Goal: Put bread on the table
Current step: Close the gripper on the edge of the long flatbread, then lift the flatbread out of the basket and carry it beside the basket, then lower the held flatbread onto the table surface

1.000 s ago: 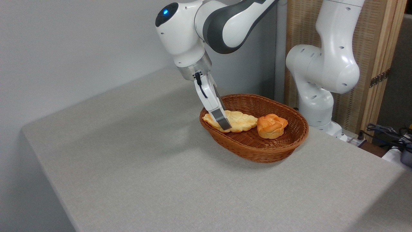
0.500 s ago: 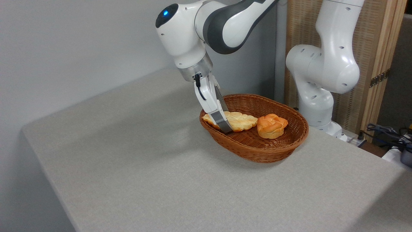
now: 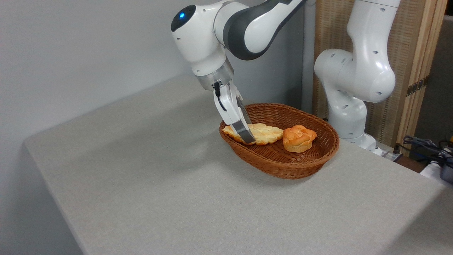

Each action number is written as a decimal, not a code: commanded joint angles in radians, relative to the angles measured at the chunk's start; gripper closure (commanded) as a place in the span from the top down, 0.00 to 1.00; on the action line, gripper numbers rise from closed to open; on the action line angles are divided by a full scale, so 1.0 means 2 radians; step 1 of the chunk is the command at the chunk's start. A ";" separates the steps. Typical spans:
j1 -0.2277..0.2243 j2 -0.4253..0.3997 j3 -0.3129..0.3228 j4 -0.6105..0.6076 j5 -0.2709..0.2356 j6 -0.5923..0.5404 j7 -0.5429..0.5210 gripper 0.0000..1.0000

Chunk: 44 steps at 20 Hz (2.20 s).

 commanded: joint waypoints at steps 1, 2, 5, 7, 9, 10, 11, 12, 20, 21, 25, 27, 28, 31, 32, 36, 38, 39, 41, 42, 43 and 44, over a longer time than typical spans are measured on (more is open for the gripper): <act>-0.004 -0.002 0.004 -0.002 0.003 0.001 0.010 0.37; -0.004 -0.003 0.004 0.001 0.003 -0.004 0.010 0.37; -0.004 -0.013 0.007 0.016 0.003 -0.037 0.017 0.37; -0.004 -0.018 0.008 0.033 0.002 -0.063 0.017 0.37; -0.004 -0.019 0.008 0.055 -0.002 -0.086 0.017 0.37; -0.004 -0.019 0.008 0.062 -0.003 -0.090 0.017 0.37; -0.004 -0.019 0.008 0.070 -0.003 -0.089 0.017 0.38; -0.003 -0.018 0.008 0.076 -0.003 -0.083 0.017 0.38; 0.004 0.027 0.030 0.151 -0.045 0.008 -0.027 0.42; 0.004 0.039 0.030 0.163 -0.045 0.017 -0.040 0.43; 0.004 0.093 0.042 0.215 -0.072 0.032 -0.106 0.44; 0.004 0.114 0.047 0.228 -0.079 0.035 -0.133 0.51; 0.004 0.123 0.047 0.228 -0.091 0.040 -0.144 0.59; 0.004 0.154 0.046 0.228 -0.107 0.059 -0.187 1.00; 0.004 0.163 0.042 0.228 -0.105 0.062 -0.190 1.00; 0.000 0.185 0.042 0.228 -0.101 0.065 -0.190 1.00; 0.000 0.186 0.042 0.228 -0.093 0.065 -0.188 1.00; 0.000 0.185 0.042 0.228 -0.088 0.064 -0.184 1.00; 0.000 0.180 0.041 0.229 -0.081 0.064 -0.187 1.00; -0.001 0.179 0.040 0.229 -0.075 0.064 -0.188 1.00; -0.001 0.179 0.040 0.229 -0.068 0.063 -0.188 1.00; -0.002 0.179 0.039 0.229 -0.062 0.061 -0.188 1.00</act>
